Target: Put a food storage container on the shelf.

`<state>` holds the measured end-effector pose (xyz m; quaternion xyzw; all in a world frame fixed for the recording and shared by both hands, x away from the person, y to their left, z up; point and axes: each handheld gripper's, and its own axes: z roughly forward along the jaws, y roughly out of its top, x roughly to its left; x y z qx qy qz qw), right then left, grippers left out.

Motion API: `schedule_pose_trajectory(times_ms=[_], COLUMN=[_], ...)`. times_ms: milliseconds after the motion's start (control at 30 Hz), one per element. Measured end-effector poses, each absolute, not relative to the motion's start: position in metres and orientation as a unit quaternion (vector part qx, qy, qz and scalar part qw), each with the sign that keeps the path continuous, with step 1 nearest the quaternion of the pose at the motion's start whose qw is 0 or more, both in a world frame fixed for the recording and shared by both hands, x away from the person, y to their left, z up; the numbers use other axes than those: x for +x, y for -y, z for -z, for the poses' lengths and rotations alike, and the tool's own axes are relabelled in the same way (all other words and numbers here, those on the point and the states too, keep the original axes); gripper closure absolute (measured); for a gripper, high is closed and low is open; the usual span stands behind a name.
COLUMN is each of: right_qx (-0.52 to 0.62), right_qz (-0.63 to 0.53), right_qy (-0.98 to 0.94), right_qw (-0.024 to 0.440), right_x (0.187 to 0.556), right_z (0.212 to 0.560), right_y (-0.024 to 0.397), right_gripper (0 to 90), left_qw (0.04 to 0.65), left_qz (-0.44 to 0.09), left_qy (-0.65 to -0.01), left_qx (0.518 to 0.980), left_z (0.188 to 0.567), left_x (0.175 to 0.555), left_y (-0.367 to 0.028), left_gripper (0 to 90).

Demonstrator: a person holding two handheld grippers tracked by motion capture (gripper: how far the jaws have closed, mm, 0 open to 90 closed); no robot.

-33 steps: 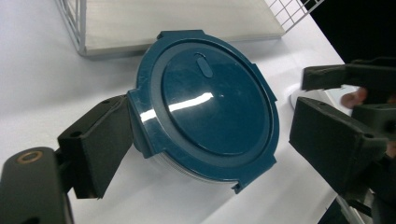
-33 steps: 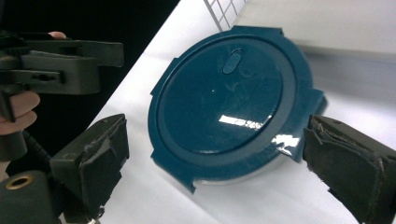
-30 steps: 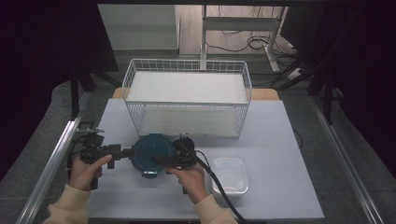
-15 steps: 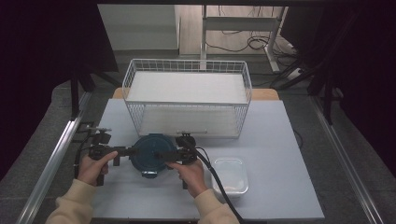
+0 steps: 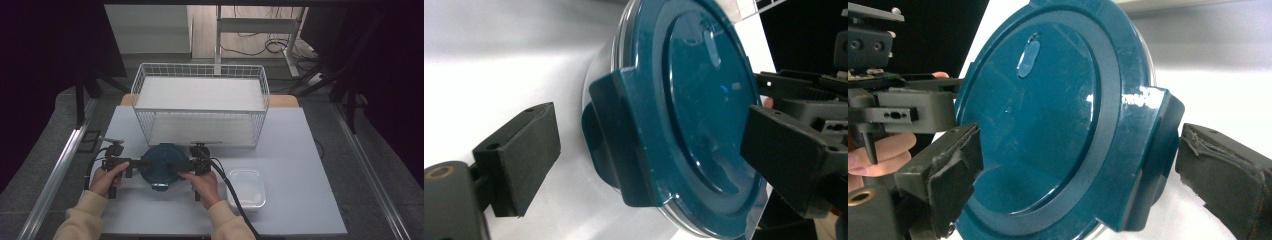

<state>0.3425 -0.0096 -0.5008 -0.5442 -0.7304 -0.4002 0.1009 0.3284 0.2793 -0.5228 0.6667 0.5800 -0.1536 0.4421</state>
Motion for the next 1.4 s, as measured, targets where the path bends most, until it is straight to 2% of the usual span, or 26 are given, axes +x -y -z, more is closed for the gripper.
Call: schedule_pose_trajectory(times_ms=[100, 300, 433, 500, 733, 1400], right_qx=[-0.551, -0.562, -0.571, -0.583, -0.598, -0.575], right_qz=[0.398, 0.389, 0.387, 0.386, 0.396, 0.424], right_qy=[0.725, 0.721, 0.712, 0.703, 0.681, 0.691], right_qw=[0.11, 0.119, 0.131, 0.131, 0.145, 0.11], right_x=[0.344, 0.341, 0.34, 0.339, 0.337, 0.327], right_z=[0.505, 0.509, 0.512, 0.509, 0.507, 0.49], right_y=[0.008, 0.005, 0.004, 0.006, 0.013, 0.021], right_gripper=[5.3, 11.5, 13.0, 17.9, 26.2, 30.4], left_qw=[0.453, 0.449, 0.445, 0.443, 0.443, 0.474], left_qz=[0.175, 0.189, 0.187, 0.184, 0.18, 0.159], left_qy=[-0.579, -0.581, -0.585, -0.59, -0.597, -0.577], left_qx=[0.655, 0.653, 0.651, 0.65, 0.644, 0.646], left_z=[0.526, 0.53, 0.528, 0.526, 0.523, 0.504], left_x=[0.329, 0.326, 0.324, 0.324, 0.319, 0.307], left_y=[-0.279, -0.277, -0.275, -0.275, -0.277, -0.277], left_gripper=[11.6, 23.7, 24.4, 26.7, 31.0, 39.4])
